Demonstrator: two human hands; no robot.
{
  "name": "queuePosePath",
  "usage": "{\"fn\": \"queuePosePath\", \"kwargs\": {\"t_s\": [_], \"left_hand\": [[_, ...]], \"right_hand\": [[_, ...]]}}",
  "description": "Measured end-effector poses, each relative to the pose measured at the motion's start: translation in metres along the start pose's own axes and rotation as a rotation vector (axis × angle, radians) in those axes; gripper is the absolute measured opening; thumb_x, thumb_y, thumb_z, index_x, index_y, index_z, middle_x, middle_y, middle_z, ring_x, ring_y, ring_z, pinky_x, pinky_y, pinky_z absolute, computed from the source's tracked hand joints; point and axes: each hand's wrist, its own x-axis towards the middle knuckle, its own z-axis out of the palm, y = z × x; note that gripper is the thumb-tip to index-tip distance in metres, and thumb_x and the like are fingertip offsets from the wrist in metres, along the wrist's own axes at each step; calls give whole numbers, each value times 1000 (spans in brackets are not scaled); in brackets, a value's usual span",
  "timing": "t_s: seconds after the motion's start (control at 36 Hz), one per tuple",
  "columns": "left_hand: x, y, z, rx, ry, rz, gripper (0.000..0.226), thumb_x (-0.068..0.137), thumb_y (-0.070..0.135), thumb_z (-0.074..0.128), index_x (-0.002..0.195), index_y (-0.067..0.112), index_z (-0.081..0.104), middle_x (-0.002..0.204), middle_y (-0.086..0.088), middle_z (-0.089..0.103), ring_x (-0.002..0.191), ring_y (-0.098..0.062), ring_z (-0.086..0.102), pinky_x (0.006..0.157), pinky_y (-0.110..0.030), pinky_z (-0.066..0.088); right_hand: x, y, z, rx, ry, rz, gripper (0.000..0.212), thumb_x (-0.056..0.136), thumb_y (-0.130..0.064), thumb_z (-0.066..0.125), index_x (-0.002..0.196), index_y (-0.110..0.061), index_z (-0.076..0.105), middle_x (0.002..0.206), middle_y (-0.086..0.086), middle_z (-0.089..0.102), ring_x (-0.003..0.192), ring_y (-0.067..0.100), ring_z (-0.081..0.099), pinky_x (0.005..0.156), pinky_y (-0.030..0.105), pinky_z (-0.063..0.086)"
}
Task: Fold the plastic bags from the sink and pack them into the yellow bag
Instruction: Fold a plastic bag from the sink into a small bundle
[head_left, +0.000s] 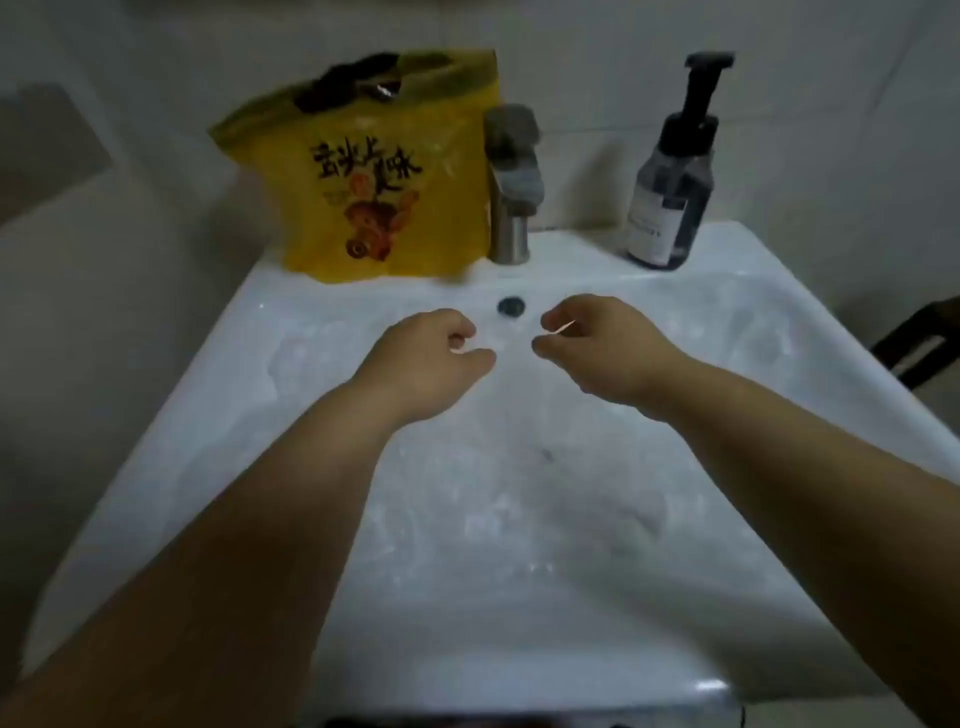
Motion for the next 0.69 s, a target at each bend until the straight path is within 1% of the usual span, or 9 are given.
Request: {"fn": "queuePosePath", "kwargs": {"t_s": [0.11, 0.22, 0.28, 0.33, 0.42, 0.47, 0.58, 0.64, 0.69], "left_hand": [[-26, -21, 24, 97, -26, -2, 64, 88, 47, 64, 144, 27, 40, 149, 0, 37, 128, -22, 46, 88, -26, 39], [-45, -41, 36, 270, -219, -23, 85, 82, 45, 72, 151, 24, 27, 148, -2, 39, 128, -21, 45, 94, -25, 39], [-45, -42, 33, 311, -227, -13, 79, 84, 38, 71, 150, 22, 31, 144, -2, 44, 126, -20, 46, 92, -21, 35], [-42, -42, 31, 282, -116, 33, 60, 87, 29, 68, 142, 20, 45, 137, -4, 50, 120, -21, 49, 88, -20, 35], [-37, -41, 30, 170, 95, 79, 38, 90, 26, 64, 127, 19, 59, 130, -4, 56, 116, -22, 53, 90, -25, 40], [-34, -41, 29, 181, 205, 86, 39, 92, 26, 61, 131, 19, 57, 132, -7, 54, 119, -25, 52, 94, -31, 42], [-32, -40, 30, 374, 271, 45, 67, 91, 28, 61, 150, 24, 30, 146, -8, 31, 133, -30, 32, 105, -40, 34], [-34, -37, 31, 376, 309, 75, 73, 89, 32, 63, 151, 27, 24, 151, -3, 24, 137, -27, 23, 108, -41, 29], [-38, -31, 32, 167, 315, 175, 71, 87, 32, 66, 148, 29, 31, 149, 1, 31, 134, -22, 31, 108, -38, 33]], "right_hand": [[-23, 28, 23, -12, -31, 35, 43, 91, -31, 61, 131, -19, 52, 128, 4, 56, 97, 19, 56, 72, 24, 42], [-36, 40, 38, -97, -14, -41, 57, 89, -32, 64, 141, -19, 42, 140, 7, 48, 117, 23, 53, 89, 29, 44], [-37, 39, 38, -167, -74, -62, 73, 85, -35, 70, 146, -21, 33, 146, 7, 42, 126, 24, 47, 97, 31, 41], [-38, 39, 42, -355, -185, -43, 83, 82, -35, 73, 149, -20, 27, 150, 6, 38, 133, 25, 40, 103, 30, 35], [-34, 41, 46, -622, -215, -54, 46, 91, -29, 63, 132, -10, 55, 135, 11, 53, 120, 26, 51, 93, 28, 39], [-29, 39, 43, -520, -78, -130, 29, 95, -27, 55, 111, -5, 66, 109, 11, 63, 97, 25, 57, 78, 27, 41], [-24, 30, 39, -105, 245, -246, 17, 98, -25, 50, 89, -12, 57, 72, -1, 51, 66, 17, 49, 56, 28, 36], [-26, 20, 38, 215, 273, -237, 14, 98, -21, 47, 93, -13, 57, 79, 5, 58, 71, 21, 57, 62, 32, 48], [-31, 11, 38, 572, 165, -187, 14, 98, -13, 46, 97, -18, 59, 97, 10, 65, 91, 30, 65, 81, 45, 55]]}}
